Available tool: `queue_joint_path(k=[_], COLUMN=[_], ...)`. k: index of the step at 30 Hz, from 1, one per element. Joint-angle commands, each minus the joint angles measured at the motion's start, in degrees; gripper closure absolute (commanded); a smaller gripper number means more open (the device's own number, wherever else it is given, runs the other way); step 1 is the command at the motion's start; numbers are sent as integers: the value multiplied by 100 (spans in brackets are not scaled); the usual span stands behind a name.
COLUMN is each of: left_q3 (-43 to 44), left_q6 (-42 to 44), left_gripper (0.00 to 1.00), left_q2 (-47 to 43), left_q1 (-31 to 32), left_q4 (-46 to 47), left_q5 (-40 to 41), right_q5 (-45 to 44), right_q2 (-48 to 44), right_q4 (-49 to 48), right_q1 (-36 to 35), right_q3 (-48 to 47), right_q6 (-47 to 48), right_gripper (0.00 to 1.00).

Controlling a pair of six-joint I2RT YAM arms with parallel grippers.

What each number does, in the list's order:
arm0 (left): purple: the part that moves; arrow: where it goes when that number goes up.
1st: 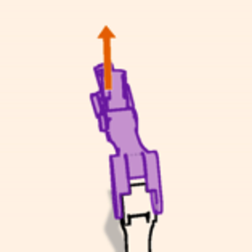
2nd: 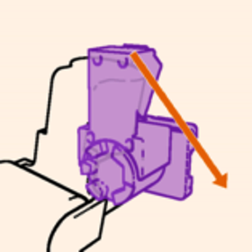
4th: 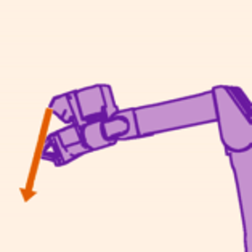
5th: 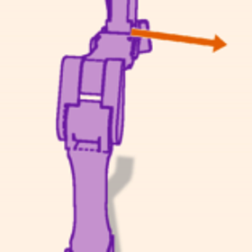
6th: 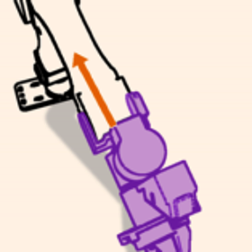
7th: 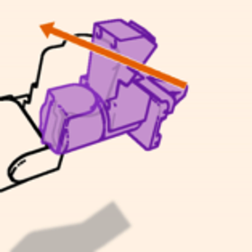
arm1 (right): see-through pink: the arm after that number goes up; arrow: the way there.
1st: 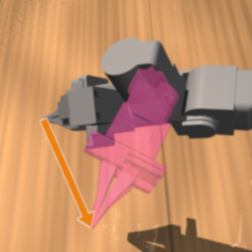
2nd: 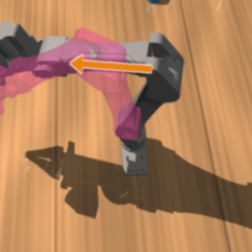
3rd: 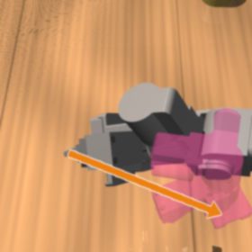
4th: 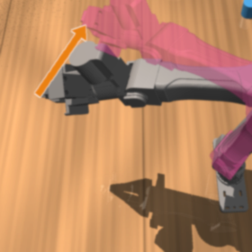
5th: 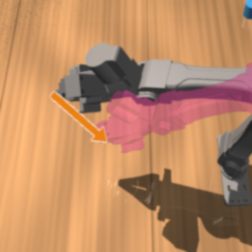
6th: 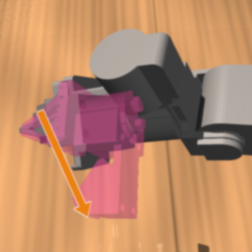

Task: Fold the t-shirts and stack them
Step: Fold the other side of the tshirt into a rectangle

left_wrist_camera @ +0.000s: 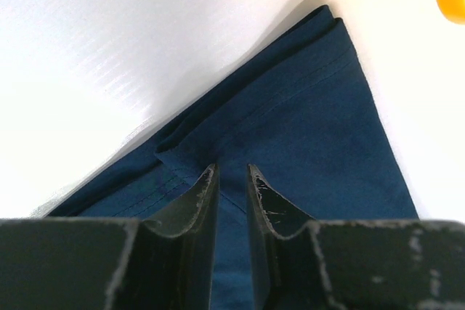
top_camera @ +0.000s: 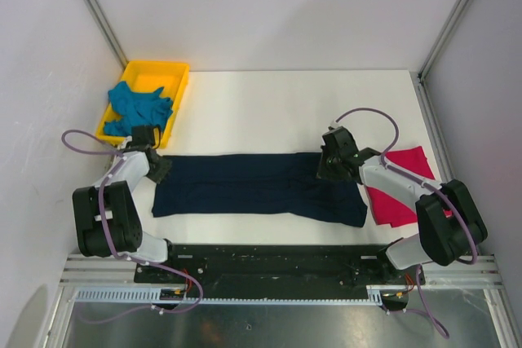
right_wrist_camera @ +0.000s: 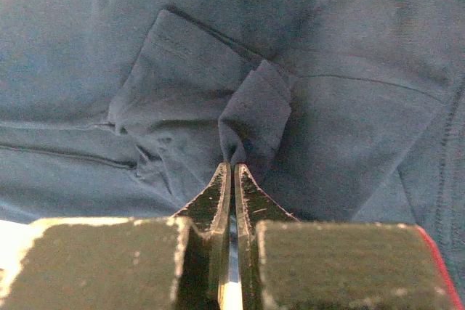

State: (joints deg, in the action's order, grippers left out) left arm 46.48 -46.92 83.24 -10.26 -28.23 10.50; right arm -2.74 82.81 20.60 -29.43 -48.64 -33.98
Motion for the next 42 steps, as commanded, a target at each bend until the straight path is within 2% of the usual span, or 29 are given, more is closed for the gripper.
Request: queue_joint_path(k=[1, 10, 14, 20, 28, 32, 36, 39, 42], left_q3=[25, 133, 156, 200, 268, 419, 548, 621, 677], left_q6=[90, 58, 47, 116, 267, 525, 696, 778, 866], left_gripper=[75, 76, 76, 76, 74, 69, 65, 64, 63], left_q2=[-85, -29, -22, -55, -67, -267, -468, -527, -472], left_q1=[-46, -75, -81, -128, -143, -142, -143, -143, -114], left_q4=[11, 15, 12, 15, 22, 11, 11, 17, 21], left_q5=[98, 123, 84, 57, -81, -182, -378, -603, -900], right_q5=[-249, -613, -818, -498, 58, 495, 422, 323, 287], right_q2=[-400, -785, -625, -490, -90, -547, -1299, -1295, -890], right_q4=[288, 914, 1087, 778, 307, 354, 570, 526, 270], right_q1=[-46, -411, -572, -618, -518, -319, -124, 175, 345], right_q3=[-392, -668, -628, -140, 116, 60, -116, -142, -145], right_q6=[225, 123, 62, -73, 119, 273, 403, 498, 637], right_gripper=[99, 98, 98, 98, 83, 68, 51, 47, 48])
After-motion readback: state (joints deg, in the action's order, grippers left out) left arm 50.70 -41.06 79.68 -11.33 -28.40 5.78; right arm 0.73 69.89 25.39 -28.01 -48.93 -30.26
